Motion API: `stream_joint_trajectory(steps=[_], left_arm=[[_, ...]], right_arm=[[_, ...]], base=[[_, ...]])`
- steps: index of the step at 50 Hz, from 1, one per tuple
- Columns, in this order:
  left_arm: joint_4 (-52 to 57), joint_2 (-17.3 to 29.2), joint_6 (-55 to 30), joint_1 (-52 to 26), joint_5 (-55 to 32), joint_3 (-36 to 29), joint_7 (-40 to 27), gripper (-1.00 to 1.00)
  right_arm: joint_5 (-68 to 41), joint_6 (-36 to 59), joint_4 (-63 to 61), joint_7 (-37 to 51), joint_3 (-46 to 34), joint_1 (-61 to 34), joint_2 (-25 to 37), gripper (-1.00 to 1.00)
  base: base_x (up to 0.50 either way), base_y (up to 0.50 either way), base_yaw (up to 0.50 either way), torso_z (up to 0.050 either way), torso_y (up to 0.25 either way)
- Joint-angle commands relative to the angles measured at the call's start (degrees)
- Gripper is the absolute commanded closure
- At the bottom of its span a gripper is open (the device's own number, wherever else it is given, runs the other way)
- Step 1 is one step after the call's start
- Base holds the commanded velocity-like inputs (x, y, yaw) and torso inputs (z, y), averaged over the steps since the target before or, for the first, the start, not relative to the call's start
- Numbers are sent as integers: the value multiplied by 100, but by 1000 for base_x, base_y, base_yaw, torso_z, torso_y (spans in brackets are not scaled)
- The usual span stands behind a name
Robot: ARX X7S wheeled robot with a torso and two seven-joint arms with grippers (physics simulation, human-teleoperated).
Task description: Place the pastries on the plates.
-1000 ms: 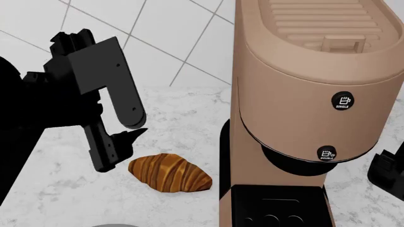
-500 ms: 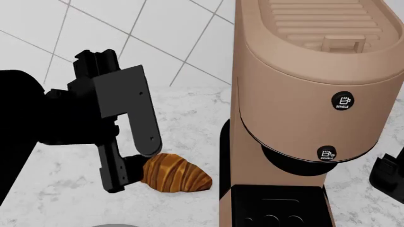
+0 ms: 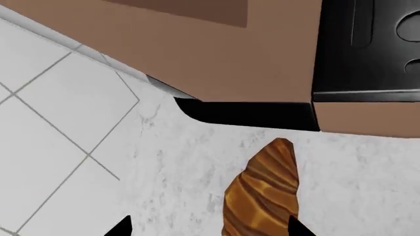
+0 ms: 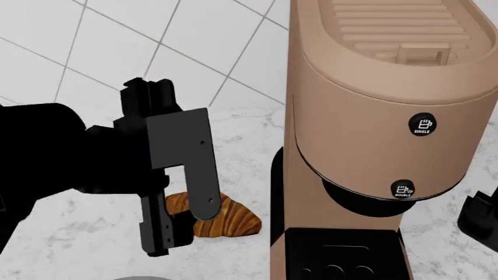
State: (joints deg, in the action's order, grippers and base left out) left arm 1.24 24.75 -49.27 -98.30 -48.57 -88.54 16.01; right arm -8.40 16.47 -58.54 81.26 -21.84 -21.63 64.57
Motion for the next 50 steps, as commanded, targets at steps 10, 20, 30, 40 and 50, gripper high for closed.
stream_joint_trajectory(steps=[10,20,30,40,50], left_arm=[[-34,-224,-55,318,206,-116,135,-100],[51,-286,-86,385,205,-157,89,-100],[-7,-325,-50,488,200,-149,65,-100],[15,-368,-96,565,148,-132,5,-100],[-301,-415,38,591,257,-165,133,-100]], right_arm=[[17,23,-43,-162,204,112,-94,-100],[-40,-49,-39,-178,257,173,-77,-100],[-83,-9,-65,-226,266,139,-76,-100],[-159,-56,-65,-237,302,158,-24,-100],[-311,-12,-132,-154,268,70,105,-100]], base=[[0,0,0,0,0],[0,0,0,0,0],[0,0,0,0,0],[0,0,0,0,0],[0,0,0,0,0]])
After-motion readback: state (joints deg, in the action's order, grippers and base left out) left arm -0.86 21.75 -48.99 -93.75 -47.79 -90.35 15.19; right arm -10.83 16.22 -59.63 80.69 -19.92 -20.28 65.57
